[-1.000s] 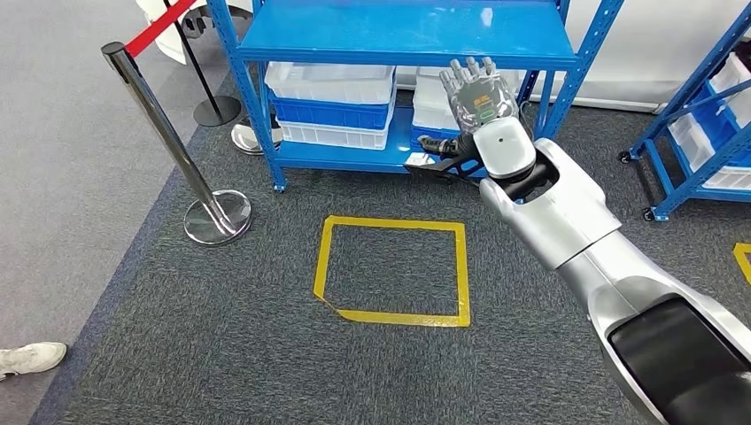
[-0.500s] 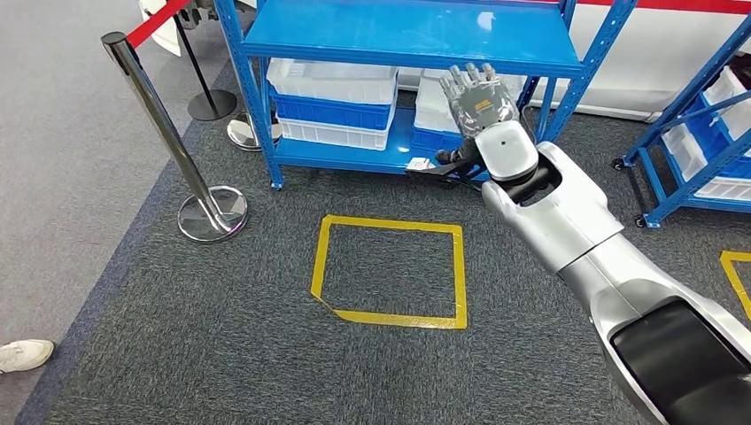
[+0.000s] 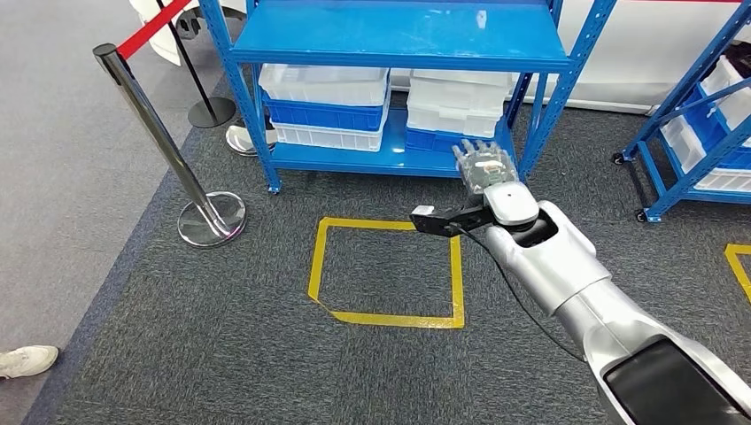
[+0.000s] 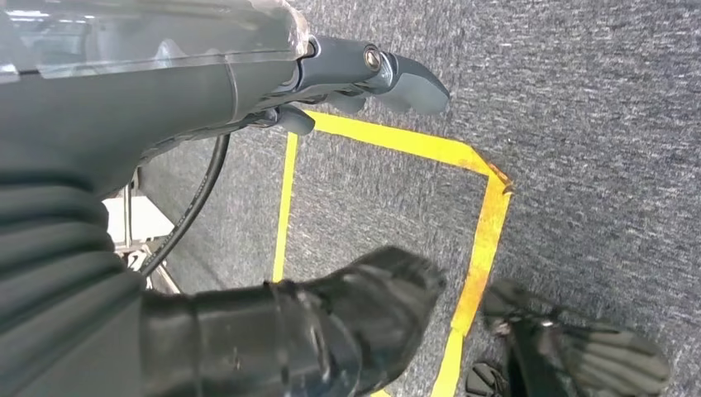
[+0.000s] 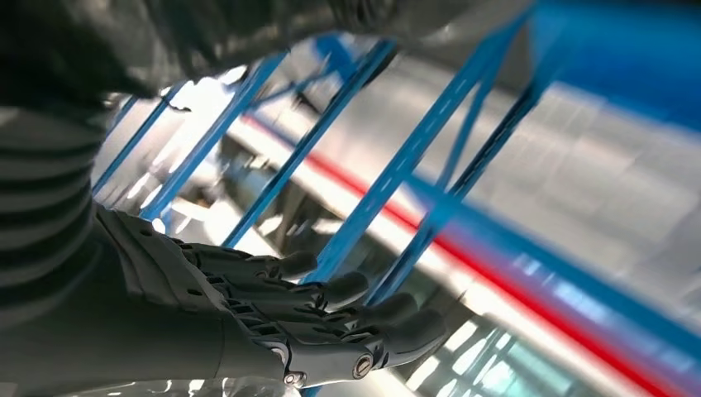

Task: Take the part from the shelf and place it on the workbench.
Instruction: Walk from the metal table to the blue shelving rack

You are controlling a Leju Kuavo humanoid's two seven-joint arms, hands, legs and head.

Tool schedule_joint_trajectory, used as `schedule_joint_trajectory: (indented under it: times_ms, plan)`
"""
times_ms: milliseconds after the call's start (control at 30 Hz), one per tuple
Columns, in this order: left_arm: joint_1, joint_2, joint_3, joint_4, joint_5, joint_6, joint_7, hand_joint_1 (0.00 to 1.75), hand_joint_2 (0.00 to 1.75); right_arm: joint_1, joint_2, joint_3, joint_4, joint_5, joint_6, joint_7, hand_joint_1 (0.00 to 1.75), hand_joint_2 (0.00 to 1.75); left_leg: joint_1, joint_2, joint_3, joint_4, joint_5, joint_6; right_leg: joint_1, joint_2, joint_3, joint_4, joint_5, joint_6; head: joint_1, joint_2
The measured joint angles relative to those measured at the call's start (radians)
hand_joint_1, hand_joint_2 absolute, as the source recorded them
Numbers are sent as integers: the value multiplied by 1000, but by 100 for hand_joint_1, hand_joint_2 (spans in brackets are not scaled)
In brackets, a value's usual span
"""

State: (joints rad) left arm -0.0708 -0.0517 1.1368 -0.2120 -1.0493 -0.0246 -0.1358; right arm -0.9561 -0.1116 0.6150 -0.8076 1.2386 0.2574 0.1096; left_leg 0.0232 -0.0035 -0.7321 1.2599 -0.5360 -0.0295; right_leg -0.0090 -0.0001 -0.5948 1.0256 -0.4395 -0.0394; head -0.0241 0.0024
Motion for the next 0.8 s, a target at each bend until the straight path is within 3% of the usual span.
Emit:
schedule_joint_trajectory:
  times_ms: [33,67,133,200,233,367,433,500,533,567,600,700,733,800]
  plan:
    - [6,0,-15,0,15,0,1,0,0,17,1,-6,3,-17,-3,-2,0,0,0,0,-18,39,-8,-1,2,0,0,1,-1,-1,0,0]
    - [13,0,-30,0,30,0,3,0,0,34,2,-13,6,-36,-7,-3,0,0,0,0,-17,37,5,-2,3,0,0,3,-2,-1,0,0]
    - [30,1,-66,0,67,1,8,0,0,64,6,-35,11,-78,-16,-6,0,0,0,1,41,-76,68,2,3,1,1,10,-8,2,0,0]
    - [45,3,-107,0,107,2,14,0,0,93,9,-64,14,-126,-27,-9,0,0,-4,0,102,-194,103,9,6,1,-2,19,-15,9,0,0]
    - [52,3,-127,0,126,2,17,0,0,108,10,-76,16,-149,-32,-12,0,0,-6,-1,115,-220,106,14,8,1,-4,21,-17,14,1,0]
    - [70,4,-203,-1,199,5,24,0,0,180,13,-115,29,-234,-49,-20,0,0,-4,-2,121,-235,110,36,7,1,-5,30,-29,34,1,0]
    - [74,5,-239,-6,233,6,29,0,0,218,14,-132,41,-275,-58,-24,0,0,-1,0,123,-242,113,47,4,1,-38,106,-78,43,2,0]
    - [75,6,-275,-16,267,7,34,0,0,263,14,-148,59,-314,-66,-26,0,0,-2,1,122,-242,112,52,1,1,-97,232,-138,49,2,0]
    - [75,7,-292,-23,283,7,35,0,0,289,14,-155,71,-333,-69,-27,0,0,-2,0,122,-242,112,52,-1,1,-118,275,-149,50,2,0]
    - [74,7,-309,-30,299,8,37,0,0,314,14,-162,83,-352,-72,-28,0,0,-2,-1,122,-241,112,53,-2,1,-123,284,-142,51,2,0]
    - [74,8,-325,-38,314,8,38,0,0,339,14,-169,94,-370,-75,-30,0,0,-2,-1,123,-241,112,52,-3,1,-108,253,-116,50,2,0]
    - [72,8,-374,-63,360,9,44,0,0,395,17,-192,122,-423,-86,-37,0,0,-5,-1,124,-238,110,45,-1,0,-18,64,-32,41,2,0]
    - [71,9,-390,-70,376,10,45,0,0,413,18,-202,131,-442,-90,-38,0,0,-6,0,124,-238,110,40,2,0,-2,30,-24,37,2,0]
    - [70,10,-425,-82,409,10,50,0,0,450,22,-222,148,-480,-99,-41,0,0,-7,0,125,-240,110,28,7,1,3,14,-21,30,2,0]
